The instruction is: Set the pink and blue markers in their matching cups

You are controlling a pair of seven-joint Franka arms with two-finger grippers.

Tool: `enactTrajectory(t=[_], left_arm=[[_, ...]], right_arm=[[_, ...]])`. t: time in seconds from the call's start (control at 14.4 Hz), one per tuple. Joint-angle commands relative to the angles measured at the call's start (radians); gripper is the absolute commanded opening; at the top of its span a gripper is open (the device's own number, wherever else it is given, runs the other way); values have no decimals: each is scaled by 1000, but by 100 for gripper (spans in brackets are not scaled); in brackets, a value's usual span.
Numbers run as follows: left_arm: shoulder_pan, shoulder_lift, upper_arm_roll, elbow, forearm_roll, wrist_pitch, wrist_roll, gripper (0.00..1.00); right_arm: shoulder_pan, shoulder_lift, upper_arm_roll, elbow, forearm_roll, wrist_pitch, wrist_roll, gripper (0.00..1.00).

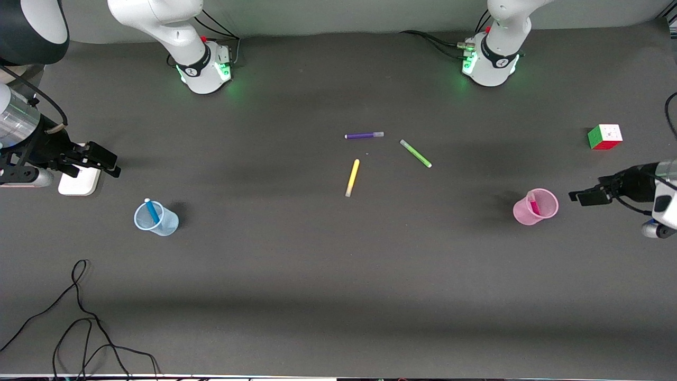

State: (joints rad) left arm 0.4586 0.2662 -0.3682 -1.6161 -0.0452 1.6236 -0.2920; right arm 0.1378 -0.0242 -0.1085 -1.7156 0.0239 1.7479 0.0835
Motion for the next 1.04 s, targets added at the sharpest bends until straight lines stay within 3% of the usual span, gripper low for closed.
enactTrajectory(t=[0.0, 0.49, 0.77, 0.97], left_arm=[[-41, -99, 20, -36, 62, 13, 17, 100], [-104, -241, 12, -45, 65, -40, 17, 100], [-101, -392, 15, -249, 65, 80, 45, 100], [-94, -403, 18, -260, 65, 96, 80, 100]], right_arm=[[-7, 0, 13, 10, -12, -1, 33, 100], [-9, 18, 6, 13, -10, -5, 21, 100], [-6, 20, 6, 13, -12, -5, 18, 100], [-6, 21, 6, 13, -12, -5, 18, 100]])
